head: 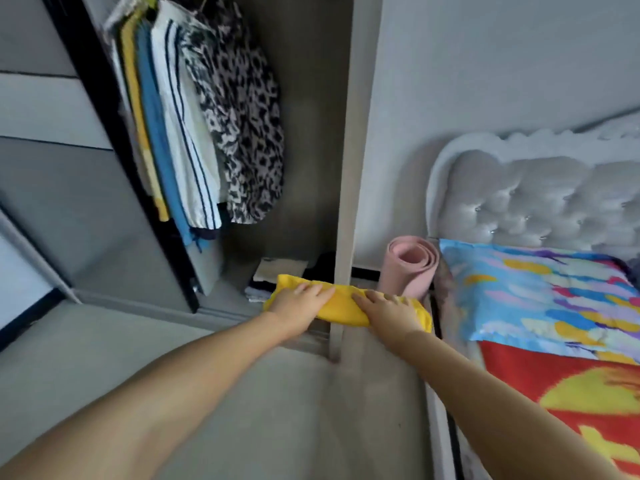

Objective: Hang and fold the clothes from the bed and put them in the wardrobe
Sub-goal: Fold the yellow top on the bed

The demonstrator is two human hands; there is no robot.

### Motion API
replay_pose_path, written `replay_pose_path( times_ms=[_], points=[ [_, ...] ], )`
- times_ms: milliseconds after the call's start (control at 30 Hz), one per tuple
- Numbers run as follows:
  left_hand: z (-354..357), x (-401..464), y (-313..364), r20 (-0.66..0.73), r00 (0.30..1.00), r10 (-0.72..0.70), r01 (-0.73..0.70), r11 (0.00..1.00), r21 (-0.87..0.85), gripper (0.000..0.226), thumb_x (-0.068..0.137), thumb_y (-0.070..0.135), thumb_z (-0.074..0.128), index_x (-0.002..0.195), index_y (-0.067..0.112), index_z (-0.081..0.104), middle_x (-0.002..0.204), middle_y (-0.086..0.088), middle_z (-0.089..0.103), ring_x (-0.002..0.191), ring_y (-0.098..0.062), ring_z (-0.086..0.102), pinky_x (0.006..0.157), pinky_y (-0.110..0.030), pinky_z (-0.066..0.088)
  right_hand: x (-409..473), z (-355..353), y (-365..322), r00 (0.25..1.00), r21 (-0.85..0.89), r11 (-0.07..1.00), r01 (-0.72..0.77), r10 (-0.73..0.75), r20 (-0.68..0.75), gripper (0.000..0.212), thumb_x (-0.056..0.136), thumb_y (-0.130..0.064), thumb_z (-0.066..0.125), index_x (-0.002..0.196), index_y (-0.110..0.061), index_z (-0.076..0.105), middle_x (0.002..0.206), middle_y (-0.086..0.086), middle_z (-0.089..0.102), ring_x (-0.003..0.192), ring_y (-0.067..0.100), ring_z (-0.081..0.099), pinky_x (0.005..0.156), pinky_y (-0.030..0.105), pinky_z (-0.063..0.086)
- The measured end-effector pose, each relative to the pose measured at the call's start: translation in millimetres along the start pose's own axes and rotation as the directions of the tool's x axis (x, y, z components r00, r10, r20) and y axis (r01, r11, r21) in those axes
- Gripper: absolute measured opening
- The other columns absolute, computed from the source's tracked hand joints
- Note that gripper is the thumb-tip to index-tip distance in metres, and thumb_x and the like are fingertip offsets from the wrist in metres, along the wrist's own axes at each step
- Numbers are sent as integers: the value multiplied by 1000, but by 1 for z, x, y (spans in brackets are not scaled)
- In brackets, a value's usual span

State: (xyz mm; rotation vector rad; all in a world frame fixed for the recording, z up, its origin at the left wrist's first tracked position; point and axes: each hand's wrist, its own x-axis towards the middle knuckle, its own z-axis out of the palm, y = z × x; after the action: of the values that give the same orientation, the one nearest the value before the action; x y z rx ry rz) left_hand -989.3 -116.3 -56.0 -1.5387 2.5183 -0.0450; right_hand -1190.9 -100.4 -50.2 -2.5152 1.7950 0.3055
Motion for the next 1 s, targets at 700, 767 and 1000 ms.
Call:
replay_pose_path(
  times_ms=[700, 767, 1000],
  points=[
    [76, 102, -197, 213, 928, -305, 329, 940, -90, 73, 90, -1, 45, 153, 19, 11, 150, -7, 29, 135, -32, 33, 90, -44, 46, 285, 6, -68, 935, 12, 954, 299, -296, 196, 80, 90, -11, 52, 152, -33, 7, 153, 7, 23, 136, 34, 32, 110, 52, 28],
    [86, 112, -221, 230, 930, -288, 315, 945, -88, 73, 91, 1, 46, 153, 20, 11, 150, -7, 29, 135, -32, 33, 92, -45, 46, 310, 11, -80, 928, 4, 952, 307, -300, 222, 80, 91, -9, 51, 152, -32, 6, 154, 8, 22, 137, 35, 30, 110, 53, 28],
    [132, 183, -312, 251, 948, -194, 223, 971, -91, 75, 90, 2, 47, 152, 23, 11, 150, -5, 25, 138, -31, 28, 96, -49, 44, 411, 42, -105, 955, 27, 982, 186, -187, 229, 85, 90, -13, 53, 152, -36, 0, 153, 6, 22, 138, 34, 29, 110, 55, 26]
  ],
)
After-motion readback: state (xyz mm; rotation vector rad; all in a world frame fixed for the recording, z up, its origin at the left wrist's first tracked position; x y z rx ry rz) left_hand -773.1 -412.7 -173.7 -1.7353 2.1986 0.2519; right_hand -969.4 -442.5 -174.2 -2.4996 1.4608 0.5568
